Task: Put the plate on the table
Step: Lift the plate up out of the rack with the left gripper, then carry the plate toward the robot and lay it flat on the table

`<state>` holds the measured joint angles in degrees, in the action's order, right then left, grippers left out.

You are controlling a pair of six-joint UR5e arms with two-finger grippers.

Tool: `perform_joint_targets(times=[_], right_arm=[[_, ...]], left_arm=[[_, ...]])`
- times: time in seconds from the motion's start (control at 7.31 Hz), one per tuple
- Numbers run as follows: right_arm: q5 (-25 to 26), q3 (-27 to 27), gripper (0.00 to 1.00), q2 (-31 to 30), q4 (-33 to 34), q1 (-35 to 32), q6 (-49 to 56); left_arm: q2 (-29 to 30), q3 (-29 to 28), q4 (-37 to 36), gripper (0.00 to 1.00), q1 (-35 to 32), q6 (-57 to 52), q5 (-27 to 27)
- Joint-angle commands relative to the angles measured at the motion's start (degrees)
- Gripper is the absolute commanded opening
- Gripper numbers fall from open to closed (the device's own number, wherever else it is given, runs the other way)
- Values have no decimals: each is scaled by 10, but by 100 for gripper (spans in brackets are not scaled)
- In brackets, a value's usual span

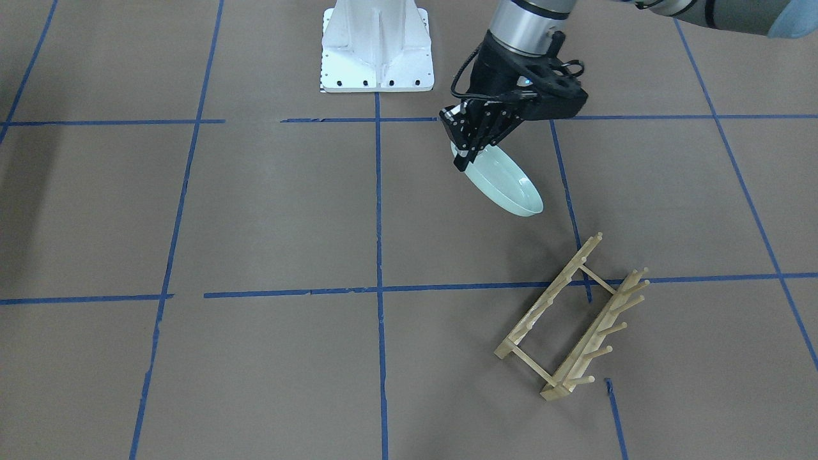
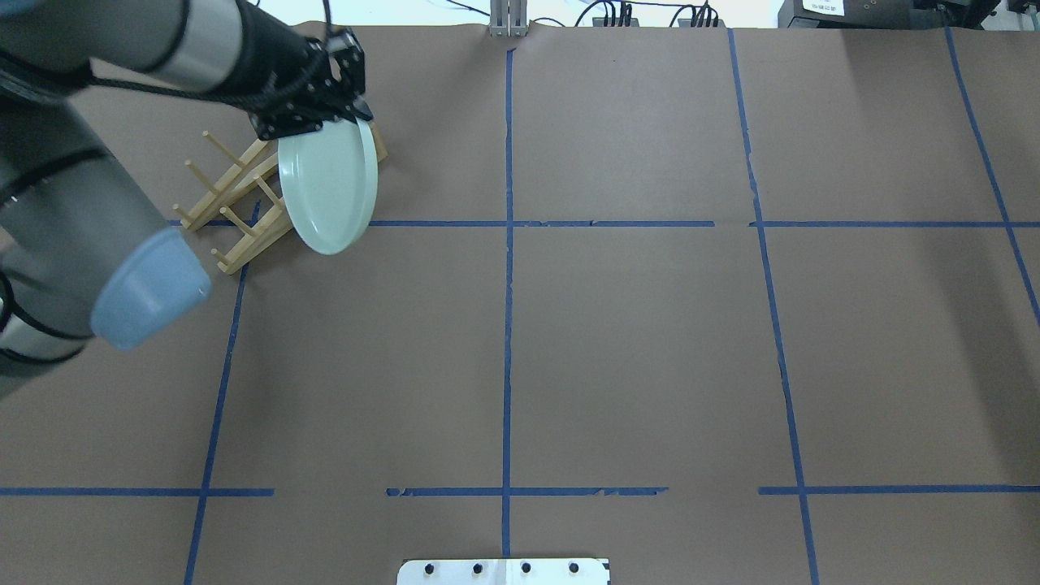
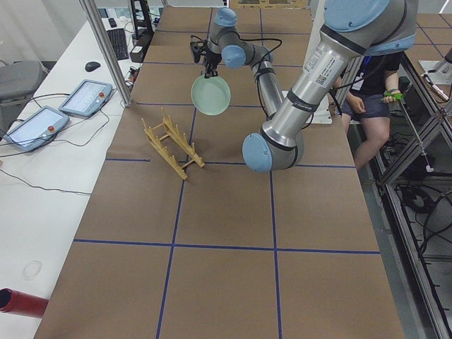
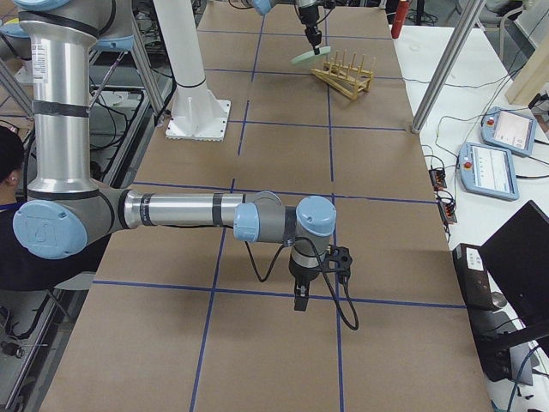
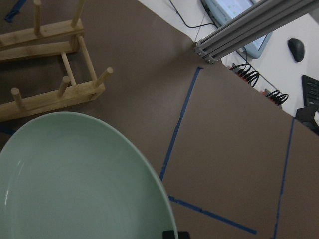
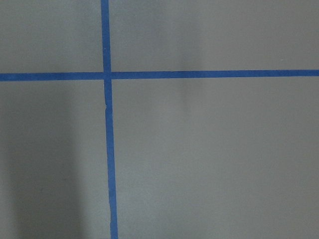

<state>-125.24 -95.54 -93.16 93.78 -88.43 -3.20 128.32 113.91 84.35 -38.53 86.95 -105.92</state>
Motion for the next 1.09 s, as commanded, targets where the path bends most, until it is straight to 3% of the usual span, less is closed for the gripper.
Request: perform_joint_targets(times=[0.0,0.14,0.55,0.82,0.96], right_arm=[[0,0,100,0,0,0,-1],[0,0,100,0,0,0,-1],[0,0,100,0,0,0,0],[0,0,100,0,0,0,-1],[0,0,100,0,0,0,0]], left_arm=[[7,-8,-108,0,109,-88,70],[7,-35,-130,0,149,-106,112],[36,-151,-138,0,196,-183,172],[49,-179,-161,0,231,-184,218],[57,-184,-163,68,234,-184,219]])
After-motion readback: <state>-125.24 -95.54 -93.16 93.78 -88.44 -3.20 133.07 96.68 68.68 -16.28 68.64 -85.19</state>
